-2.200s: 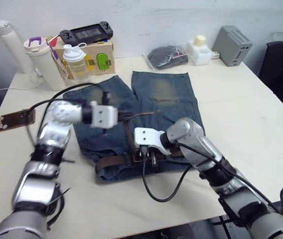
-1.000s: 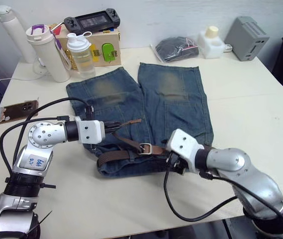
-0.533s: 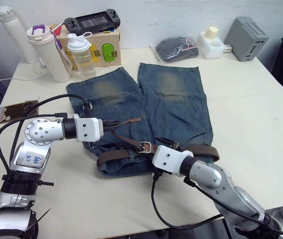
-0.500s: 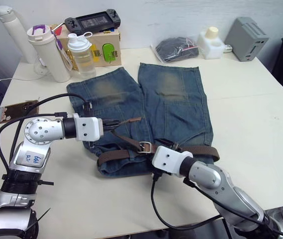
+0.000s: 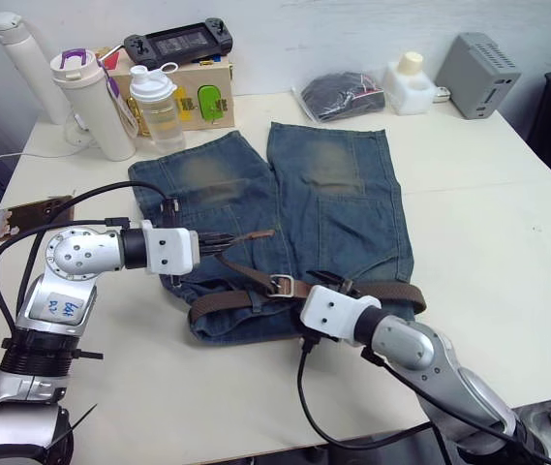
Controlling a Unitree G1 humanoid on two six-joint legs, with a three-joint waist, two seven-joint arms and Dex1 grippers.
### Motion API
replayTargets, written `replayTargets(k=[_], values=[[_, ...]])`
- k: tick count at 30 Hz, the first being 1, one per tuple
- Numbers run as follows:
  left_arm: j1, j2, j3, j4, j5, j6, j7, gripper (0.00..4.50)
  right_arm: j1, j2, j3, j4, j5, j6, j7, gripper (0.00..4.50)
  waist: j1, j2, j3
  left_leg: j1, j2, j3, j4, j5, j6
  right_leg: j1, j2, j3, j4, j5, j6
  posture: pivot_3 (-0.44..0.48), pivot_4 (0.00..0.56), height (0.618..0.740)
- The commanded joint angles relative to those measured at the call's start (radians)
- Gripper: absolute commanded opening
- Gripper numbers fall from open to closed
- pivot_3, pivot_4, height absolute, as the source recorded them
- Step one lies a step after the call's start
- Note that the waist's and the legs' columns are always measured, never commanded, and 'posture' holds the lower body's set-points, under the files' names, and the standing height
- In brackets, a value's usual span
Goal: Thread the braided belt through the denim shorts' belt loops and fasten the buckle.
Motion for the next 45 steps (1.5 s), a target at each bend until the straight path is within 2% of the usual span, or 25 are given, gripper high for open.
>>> replayTargets(k=[1, 10, 21, 24, 28, 30, 31, 45], values=[[0.0, 0.019, 0.026, -0.017, -0.02, -0.013, 0.004, 0.0, 0.01, -0.013, 0.006, -0.023, -0.03, -0.027, 0.02, 3.43, 0.0, 0.0, 0.0, 0.0, 0.0, 0.0, 0.0, 0.0, 0.0, 0.0, 0.0, 0.0, 0.0, 0.0, 0.0, 0.0, 0.15, 0.687], [-0.054, 0.017, 0.033, 0.02, -0.036, -0.011, 0.003, 0.0, 0.008, -0.034, -0.001, -0.027, -0.074, -0.064, 0.061, 3.43, 0.0, 0.0, 0.0, 0.0, 0.0, 0.0, 0.001, 0.0, 0.0, 0.0, 0.002, 0.0, 0.001, 0.0, 0.0, 0.0, 0.15, 0.687], [-0.024, 0.021, 0.028, -0.011, -0.038, -0.008, 0.001, 0.0, -0.001, 0.027, -0.008, 0.031, -0.153, -0.068, 0.033, 3.43, 0.0, 0.0, 0.0, 0.0, 0.0, 0.0, 0.001, 0.0, 0.0, 0.0, 0.003, 0.0, 0.001, 0.0, 0.0, 0.0, 0.15, 0.687], [0.0, 0.027, 0.008, -0.018, -0.015, -0.029, -0.01, 0.0, -0.01, 0.055, -0.001, 0.035, -0.156, -0.076, 0.031, 2.73, -0.001, 0.0, 0.0, 0.0, 0.0, 0.0, 0.001, 0.0, 0.0, 0.0, 0.003, 0.0, 0.001, 0.0, 0.0, 0.0, 0.15, 0.687], [0.017, 0.032, -0.016, -0.017, 0.014, -0.06, -0.019, 0.0, -0.016, 0.082, 0.0, 0.046, -0.172, -0.072, 0.032, 0.95, 0.0, 0.0, 0.0, 0.0, 0.0, 0.0, 0.001, 0.0, 0.0, 0.0, 0.003, 0.0, 0.001, 0.0, 0.0, 0.0, 0.15, 0.687], [0.015, 0.03, -0.022, -0.012, 0.02, -0.067, -0.02, 0.0, -0.022, 0.092, -0.003, 0.049, -0.182, -0.075, 0.032, 0.2, -0.001, 0.0, 0.0, 0.0, 0.0, 0.0, 0.001, 0.0, 0.0, 0.0, 0.003, 0.0, 0.001, 0.0, 0.0, 0.0, 0.15, 0.687], [0.012, 0.027, -0.025, -0.009, 0.02, -0.068, -0.02, 0.0, -0.024, 0.096, -0.004, 0.05, -0.186, -0.078, 0.031, 0.08, -0.001, 0.0, 0.0, 0.0, 0.0, 0.0, 0.001, 0.0, 0.0, 0.0, 0.004, 0.0, 0.001, 0.0, 0.0, 0.0, 0.15, 0.687], [-0.042, 0.03, -0.08, 0.041, 0.036, -0.149, -0.067, 0.0, -0.026, 0.094, -0.011, 0.064, -0.27, -0.125, 0.052, 0.08, -0.001, 0.0, 0.0, 0.0, 0.0, 0.001, 0.001, 0.0, 0.0, 0.0, 0.004, 0.0, 0.001, 0.0, 0.0, 0.0, 0.15, 0.687]])
